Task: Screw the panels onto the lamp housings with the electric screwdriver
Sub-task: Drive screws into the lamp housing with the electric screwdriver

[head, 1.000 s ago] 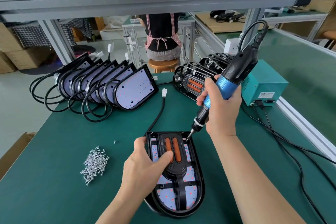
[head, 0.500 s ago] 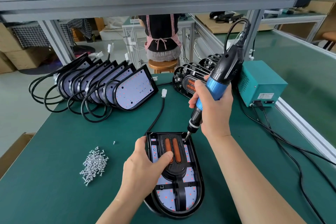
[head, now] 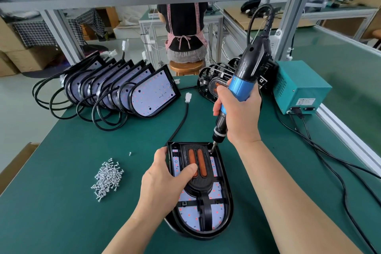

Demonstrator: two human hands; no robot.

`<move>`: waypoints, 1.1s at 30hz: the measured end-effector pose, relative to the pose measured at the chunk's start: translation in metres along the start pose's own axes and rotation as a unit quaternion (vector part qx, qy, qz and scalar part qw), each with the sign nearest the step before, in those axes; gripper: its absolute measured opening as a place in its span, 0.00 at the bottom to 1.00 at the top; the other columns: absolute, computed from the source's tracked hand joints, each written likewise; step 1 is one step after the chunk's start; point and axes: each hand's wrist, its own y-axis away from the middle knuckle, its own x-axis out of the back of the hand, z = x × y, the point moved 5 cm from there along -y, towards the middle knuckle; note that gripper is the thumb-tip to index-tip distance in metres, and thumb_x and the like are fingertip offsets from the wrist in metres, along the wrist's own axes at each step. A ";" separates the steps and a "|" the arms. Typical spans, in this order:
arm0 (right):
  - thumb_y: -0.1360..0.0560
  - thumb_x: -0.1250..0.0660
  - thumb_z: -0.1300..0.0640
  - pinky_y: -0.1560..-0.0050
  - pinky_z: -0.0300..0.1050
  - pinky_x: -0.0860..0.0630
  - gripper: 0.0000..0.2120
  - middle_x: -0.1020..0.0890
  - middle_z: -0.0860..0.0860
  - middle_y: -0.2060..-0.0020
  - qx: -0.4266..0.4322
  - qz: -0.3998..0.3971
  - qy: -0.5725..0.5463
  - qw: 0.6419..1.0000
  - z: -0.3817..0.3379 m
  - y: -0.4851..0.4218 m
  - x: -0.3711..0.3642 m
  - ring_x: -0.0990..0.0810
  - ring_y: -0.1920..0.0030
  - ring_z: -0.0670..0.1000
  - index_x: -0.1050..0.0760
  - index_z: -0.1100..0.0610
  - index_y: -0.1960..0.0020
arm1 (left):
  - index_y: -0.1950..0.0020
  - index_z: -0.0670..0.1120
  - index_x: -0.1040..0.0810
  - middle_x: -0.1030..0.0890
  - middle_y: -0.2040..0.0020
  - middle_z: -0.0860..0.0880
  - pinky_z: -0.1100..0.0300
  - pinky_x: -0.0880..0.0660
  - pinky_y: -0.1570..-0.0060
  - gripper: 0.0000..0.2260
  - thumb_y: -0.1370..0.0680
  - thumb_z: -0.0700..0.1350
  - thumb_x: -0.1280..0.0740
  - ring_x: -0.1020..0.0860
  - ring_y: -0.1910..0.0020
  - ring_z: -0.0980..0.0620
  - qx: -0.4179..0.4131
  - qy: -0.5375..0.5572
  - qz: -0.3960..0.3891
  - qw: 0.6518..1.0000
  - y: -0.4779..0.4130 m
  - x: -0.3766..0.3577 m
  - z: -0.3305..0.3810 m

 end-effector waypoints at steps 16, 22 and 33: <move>0.30 0.32 0.66 0.69 0.41 0.30 0.11 0.27 0.52 0.74 -0.002 -0.069 -0.091 0.993 -0.051 -0.009 -0.005 0.29 0.75 0.54 0.25 0.57 0.48 | 0.40 0.54 0.26 0.15 0.53 0.56 0.49 0.22 0.43 0.24 0.33 0.57 0.26 0.17 0.50 0.54 0.015 0.038 -0.059 0.997 -0.008 0.006 0.004; 0.25 0.32 0.63 0.67 0.43 0.29 0.05 0.27 0.51 0.69 0.012 0.017 -0.171 0.985 -0.083 0.005 0.013 0.28 0.71 0.50 0.26 0.54 0.54 | 0.36 0.53 0.28 0.17 0.50 0.57 0.49 0.24 0.40 0.28 0.33 0.60 0.27 0.19 0.46 0.52 0.019 0.029 -0.061 0.998 -0.006 0.007 0.005; 0.23 0.31 0.59 0.66 0.41 0.26 0.08 0.27 0.50 0.67 -0.013 0.086 -0.183 0.979 -0.087 0.027 0.028 0.27 0.70 0.48 0.31 0.55 0.54 | 0.45 0.48 0.21 0.19 0.47 0.49 0.52 0.29 0.44 0.11 0.21 0.54 0.32 0.24 0.42 0.44 0.001 -0.282 0.132 0.950 -0.057 0.093 -0.014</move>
